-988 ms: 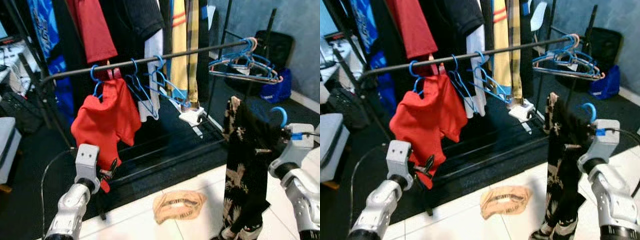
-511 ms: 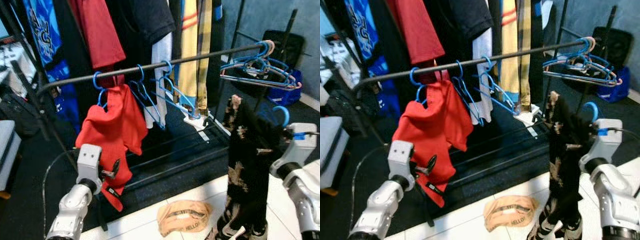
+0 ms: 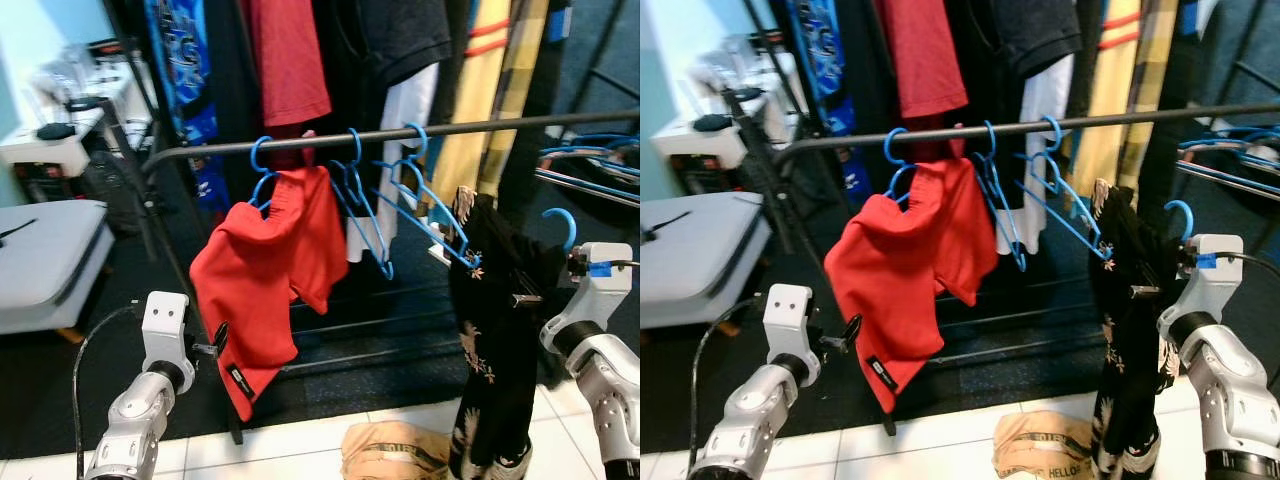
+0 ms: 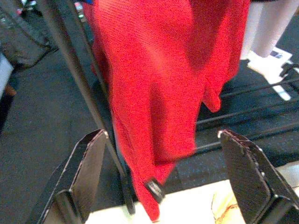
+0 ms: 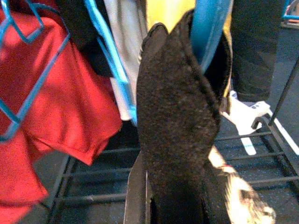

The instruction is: Hang hanger

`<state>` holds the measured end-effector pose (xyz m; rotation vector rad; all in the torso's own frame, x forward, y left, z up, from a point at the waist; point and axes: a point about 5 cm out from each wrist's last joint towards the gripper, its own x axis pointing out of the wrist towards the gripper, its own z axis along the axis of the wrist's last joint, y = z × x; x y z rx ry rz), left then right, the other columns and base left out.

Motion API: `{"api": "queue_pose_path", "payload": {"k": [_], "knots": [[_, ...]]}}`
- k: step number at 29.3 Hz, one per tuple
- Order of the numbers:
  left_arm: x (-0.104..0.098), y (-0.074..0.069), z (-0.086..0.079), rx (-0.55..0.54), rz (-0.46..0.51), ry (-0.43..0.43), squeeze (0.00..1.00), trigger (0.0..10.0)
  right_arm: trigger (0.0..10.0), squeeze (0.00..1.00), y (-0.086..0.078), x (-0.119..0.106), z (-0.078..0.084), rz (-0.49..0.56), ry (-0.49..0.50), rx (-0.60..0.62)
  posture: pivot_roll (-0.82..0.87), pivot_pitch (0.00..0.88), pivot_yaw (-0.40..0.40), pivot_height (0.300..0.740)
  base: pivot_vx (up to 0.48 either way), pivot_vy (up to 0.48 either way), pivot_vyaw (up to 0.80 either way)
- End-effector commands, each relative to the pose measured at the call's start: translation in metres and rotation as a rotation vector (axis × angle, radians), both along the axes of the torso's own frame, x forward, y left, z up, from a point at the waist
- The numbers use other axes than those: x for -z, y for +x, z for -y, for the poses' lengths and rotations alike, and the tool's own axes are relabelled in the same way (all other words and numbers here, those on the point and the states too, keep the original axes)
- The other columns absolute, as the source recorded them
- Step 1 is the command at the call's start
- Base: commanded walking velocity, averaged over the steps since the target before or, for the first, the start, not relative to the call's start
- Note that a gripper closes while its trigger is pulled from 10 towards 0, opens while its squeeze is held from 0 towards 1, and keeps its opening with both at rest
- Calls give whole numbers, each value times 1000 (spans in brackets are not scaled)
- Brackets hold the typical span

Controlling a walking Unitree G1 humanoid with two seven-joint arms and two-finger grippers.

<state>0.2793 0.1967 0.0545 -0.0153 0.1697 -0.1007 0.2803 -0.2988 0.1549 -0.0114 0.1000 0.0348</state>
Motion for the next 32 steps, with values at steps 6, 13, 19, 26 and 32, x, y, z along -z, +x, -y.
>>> {"api": "queue_pose_path", "payload": {"k": [6,13,19,26,32], "knots": [[-6,3,1,-17,19,-19,0,10000,10000,0,5,-15,-2,19,-74,-35,-97,0,55,740,0,-137,525],[-7,3,1,-21,15,-47,0,10000,10000,0,11,-23,-1,18,-89,-31,-94,0,50,740,0,0,0],[-9,3,2,-38,13,-49,0,10000,10000,0,23,-27,-13,-39,-159,-119,-97,3,47,740,0,-341,0],[-12,3,5,-43,23,-59,0,10000,10000,0,47,-40,-25,-10,-216,-172,-87,20,40,740,0,0,0],[-14,-2,4,-46,24,-53,0,10000,10000,0,69,-51,-42,-4,-304,-238,-68,44,31,740,0,0,0]]}}
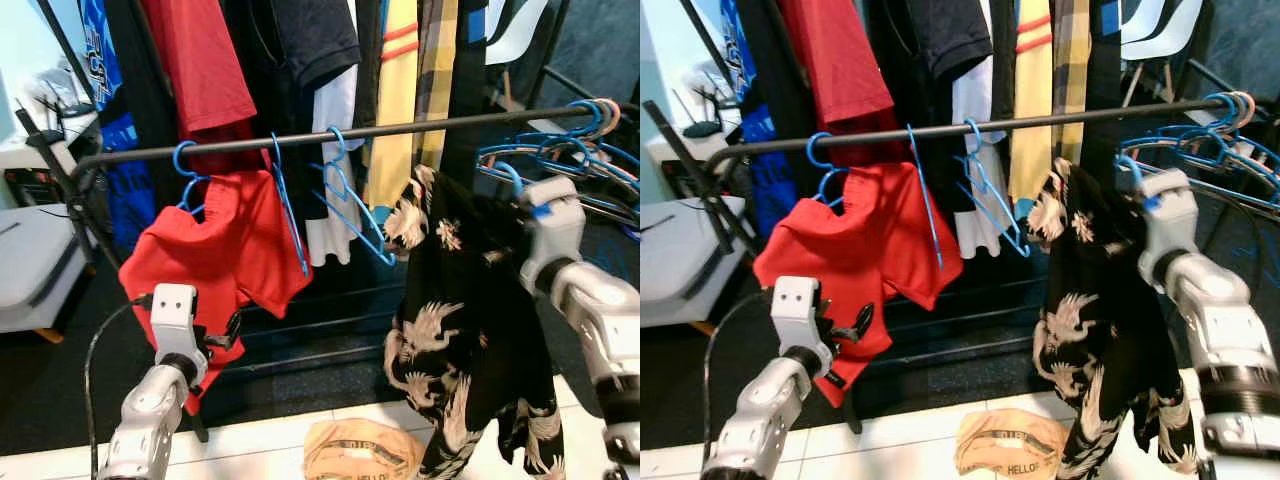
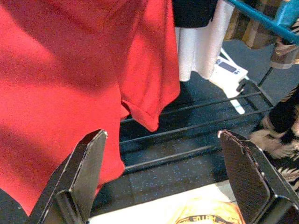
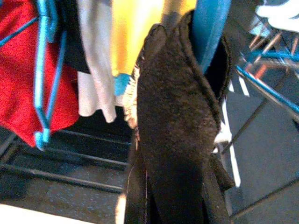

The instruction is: Hang hanger

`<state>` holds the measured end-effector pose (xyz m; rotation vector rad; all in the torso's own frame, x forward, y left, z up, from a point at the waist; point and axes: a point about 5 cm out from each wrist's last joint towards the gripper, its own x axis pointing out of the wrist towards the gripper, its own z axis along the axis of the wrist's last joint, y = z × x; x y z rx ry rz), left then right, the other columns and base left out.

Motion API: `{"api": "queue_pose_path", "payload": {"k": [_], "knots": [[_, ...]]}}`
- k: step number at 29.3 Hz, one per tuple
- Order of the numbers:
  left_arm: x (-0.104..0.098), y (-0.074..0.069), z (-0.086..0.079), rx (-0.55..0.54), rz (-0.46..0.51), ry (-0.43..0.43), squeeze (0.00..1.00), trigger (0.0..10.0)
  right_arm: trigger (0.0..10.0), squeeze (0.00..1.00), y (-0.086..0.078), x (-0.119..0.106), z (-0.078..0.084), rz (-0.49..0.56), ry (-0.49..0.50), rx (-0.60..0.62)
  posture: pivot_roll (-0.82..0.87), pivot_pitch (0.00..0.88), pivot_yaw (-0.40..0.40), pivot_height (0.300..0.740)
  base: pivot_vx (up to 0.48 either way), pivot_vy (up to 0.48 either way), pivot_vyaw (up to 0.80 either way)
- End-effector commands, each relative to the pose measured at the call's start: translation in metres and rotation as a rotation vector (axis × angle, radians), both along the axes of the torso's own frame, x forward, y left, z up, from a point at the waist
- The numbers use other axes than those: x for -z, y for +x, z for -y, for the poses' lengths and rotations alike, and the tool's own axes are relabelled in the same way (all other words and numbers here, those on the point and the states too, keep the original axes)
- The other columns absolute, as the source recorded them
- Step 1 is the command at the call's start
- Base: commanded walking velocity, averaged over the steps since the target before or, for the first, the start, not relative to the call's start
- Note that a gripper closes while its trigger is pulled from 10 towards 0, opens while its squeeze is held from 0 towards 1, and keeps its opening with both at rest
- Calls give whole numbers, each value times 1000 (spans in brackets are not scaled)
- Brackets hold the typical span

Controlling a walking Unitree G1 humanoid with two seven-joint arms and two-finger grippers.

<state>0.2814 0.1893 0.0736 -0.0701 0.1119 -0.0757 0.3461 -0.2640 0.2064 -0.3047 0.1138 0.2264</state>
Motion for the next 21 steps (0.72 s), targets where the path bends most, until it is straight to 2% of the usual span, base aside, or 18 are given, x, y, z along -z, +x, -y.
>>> {"api": "queue_pose_path", "payload": {"k": [1,4,9,13,21], "knots": [[5,-4,-4,-15,-31,1,0,10000,10000,0,3,0,-7,5,-20,-33,-68,44,31,740,0,0,0],[5,-9,-5,-21,-33,6,0,10000,10000,0,13,-7,-19,17,-36,-82,-54,58,26,740,0,0,0],[4,-13,-7,-23,-35,8,0,10000,10000,0,23,-13,-23,25,-29,-75,-41,76,27,740,0,0,0],[1,-20,-11,-22,-29,17,0,10000,10000,0,36,-29,-15,73,-1,19,-30,97,32,740,0,0,0],[-3,-33,-17,-24,-30,35,0,10000,10000,0,45,-45,-7,115,8,90,6,143,37,740,0,0,0]]}}
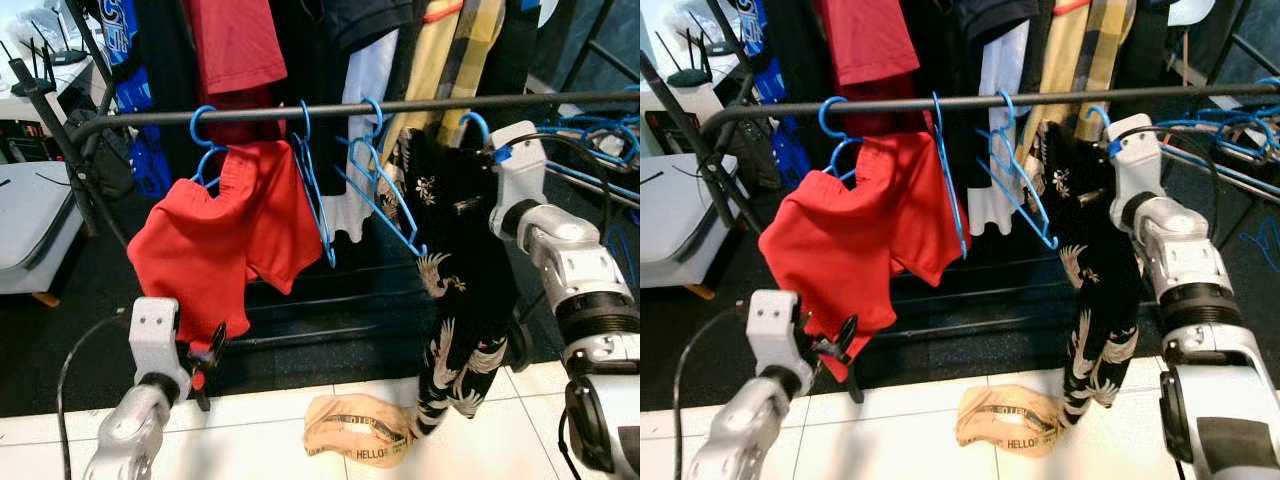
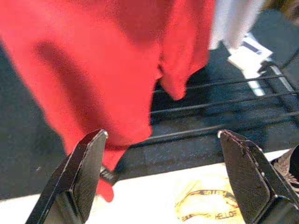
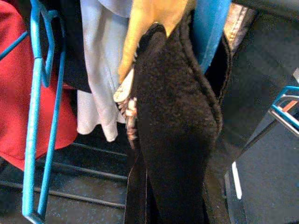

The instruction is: Hang hanger

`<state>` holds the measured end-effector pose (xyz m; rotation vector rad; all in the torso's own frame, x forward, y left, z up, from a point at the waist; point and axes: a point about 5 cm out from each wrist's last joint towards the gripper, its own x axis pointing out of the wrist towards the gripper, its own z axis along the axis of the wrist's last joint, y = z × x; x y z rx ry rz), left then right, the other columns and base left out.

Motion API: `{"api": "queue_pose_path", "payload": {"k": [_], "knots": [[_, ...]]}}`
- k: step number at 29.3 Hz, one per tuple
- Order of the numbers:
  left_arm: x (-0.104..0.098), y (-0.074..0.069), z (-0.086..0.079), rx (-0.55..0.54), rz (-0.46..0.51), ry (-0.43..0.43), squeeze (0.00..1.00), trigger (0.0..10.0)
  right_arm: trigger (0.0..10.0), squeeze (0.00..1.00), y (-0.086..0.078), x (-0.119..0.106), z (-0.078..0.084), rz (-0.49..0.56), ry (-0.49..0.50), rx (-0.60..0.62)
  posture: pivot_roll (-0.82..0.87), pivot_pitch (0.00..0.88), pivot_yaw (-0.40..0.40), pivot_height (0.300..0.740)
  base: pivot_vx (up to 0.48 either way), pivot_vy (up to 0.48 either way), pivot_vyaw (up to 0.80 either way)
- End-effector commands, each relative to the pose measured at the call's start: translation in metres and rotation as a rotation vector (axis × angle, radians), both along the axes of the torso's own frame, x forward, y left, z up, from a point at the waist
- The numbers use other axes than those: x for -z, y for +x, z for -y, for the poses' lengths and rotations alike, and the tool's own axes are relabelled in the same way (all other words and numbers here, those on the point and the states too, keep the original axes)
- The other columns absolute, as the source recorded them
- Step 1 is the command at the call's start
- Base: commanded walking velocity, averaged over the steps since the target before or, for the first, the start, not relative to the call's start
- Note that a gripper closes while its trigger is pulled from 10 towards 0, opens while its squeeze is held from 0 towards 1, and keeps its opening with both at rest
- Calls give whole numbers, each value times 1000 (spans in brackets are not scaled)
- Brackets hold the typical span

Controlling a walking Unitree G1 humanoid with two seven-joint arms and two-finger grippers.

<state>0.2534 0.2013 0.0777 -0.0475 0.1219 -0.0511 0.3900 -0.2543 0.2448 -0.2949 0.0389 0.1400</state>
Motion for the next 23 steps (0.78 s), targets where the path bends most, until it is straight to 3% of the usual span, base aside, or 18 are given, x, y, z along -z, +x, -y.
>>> {"api": "queue_pose_path", "payload": {"k": [1,4,6,10,14,19,23], "knots": [[1,-5,-6,-2,-21,11,0,10000,10000,0,1,-7,3,29,-7,16,6,143,37,740,0,0,0],[-3,-18,-11,-4,-29,31,0,10000,10000,0,5,-18,6,59,-3,32,36,186,46,740,0,0,0],[-3,-18,-11,-4,-29,31,0,10000,10000,0,5,-18,6,59,-3,32,36,186,46,740,0,0,0],[-12,-34,-21,-15,-35,62,0,10000,10000,0,10,-40,7,126,18,42,69,237,57,740,0,0,0],[-15,-38,-23,-15,-35,72,0,10000,10000,0,12,-50,5,163,35,39,77,248,59,740,0,0,0],[-21,-42,-26,-13,-39,90,0,10000,10000,0,14,-79,1,266,80,21,81,262,65,740,0,0,0],[-24,-44,-26,-12,-46,94,0,10000,10000,0,15,-86,1,278,74,34,84,270,68,740,0,0,0]]}}
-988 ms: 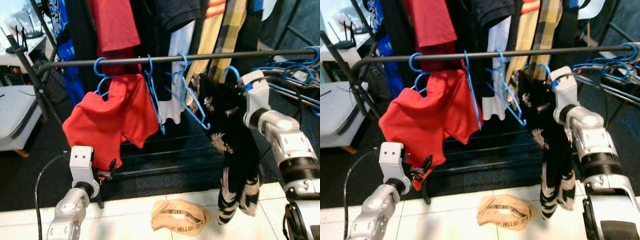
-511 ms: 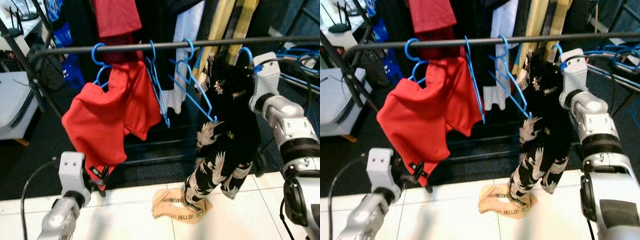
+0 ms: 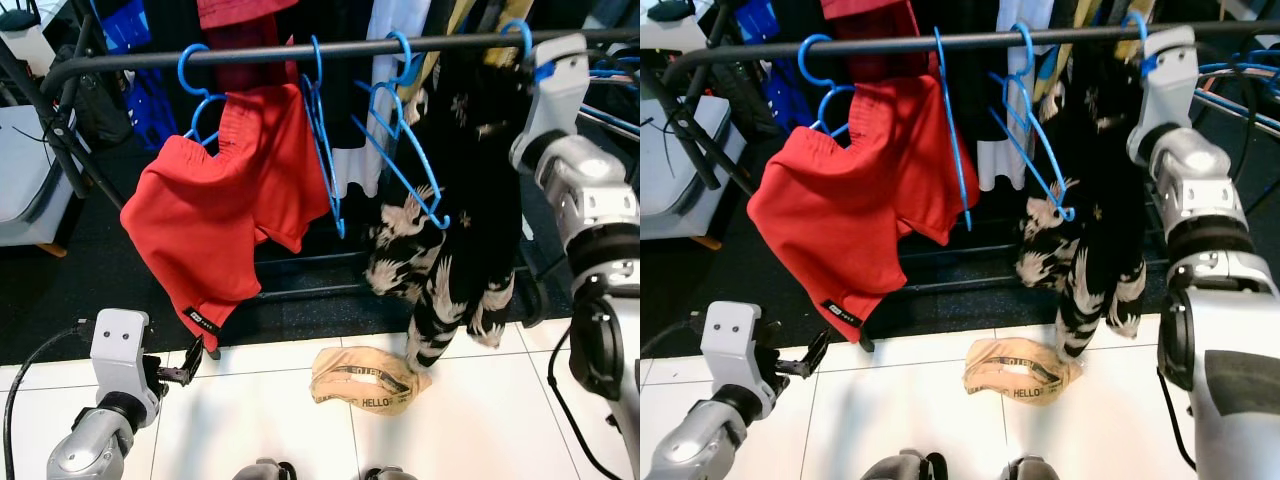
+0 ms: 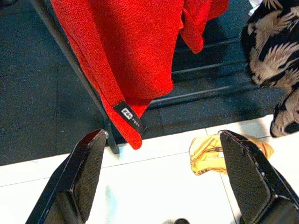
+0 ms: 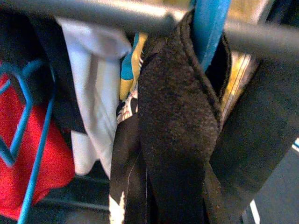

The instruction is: Hang hanger

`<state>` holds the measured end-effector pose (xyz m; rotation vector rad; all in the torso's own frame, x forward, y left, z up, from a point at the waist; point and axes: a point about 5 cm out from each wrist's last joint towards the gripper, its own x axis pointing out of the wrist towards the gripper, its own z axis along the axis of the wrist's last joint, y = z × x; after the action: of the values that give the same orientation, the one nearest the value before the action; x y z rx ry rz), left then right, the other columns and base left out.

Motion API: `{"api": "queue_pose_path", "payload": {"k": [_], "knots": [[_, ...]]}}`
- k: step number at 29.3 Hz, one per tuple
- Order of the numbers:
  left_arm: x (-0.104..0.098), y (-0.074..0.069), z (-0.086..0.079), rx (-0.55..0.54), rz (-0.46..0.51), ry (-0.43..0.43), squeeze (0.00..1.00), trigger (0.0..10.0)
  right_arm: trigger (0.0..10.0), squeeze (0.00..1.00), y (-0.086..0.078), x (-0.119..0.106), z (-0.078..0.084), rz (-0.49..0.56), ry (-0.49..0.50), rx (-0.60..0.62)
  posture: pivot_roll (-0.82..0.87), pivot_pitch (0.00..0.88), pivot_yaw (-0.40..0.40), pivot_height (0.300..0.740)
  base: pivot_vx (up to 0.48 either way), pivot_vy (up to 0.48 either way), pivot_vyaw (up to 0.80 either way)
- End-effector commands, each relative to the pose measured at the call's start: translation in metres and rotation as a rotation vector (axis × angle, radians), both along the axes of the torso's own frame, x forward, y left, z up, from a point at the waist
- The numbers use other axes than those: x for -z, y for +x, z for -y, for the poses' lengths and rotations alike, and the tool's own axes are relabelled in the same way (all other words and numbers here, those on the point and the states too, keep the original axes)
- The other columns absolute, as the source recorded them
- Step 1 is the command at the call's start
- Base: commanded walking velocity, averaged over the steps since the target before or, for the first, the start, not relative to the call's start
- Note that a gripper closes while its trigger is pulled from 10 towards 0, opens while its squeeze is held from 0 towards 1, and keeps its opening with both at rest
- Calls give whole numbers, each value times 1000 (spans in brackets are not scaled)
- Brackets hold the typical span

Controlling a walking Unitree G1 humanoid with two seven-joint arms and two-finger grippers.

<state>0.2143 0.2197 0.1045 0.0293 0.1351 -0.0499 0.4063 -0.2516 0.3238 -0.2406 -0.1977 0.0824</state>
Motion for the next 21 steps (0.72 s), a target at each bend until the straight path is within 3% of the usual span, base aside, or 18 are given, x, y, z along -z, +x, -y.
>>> {"api": "queue_pose_path", "payload": {"k": [1,12,21], "knots": [[2,-7,-8,-17,-40,21,0,10000,10000,0,-1,-9,3,38,-1,20,88,278,71,740,0,0,0],[-6,-19,-11,-18,-72,42,0,10000,10000,0,4,-13,3,-5,-24,149,116,316,82,740,0,0,0],[-12,-24,-14,-22,-77,55,0,10000,10000,0,6,-11,0,-26,-28,161,130,331,84,740,0,0,0]]}}
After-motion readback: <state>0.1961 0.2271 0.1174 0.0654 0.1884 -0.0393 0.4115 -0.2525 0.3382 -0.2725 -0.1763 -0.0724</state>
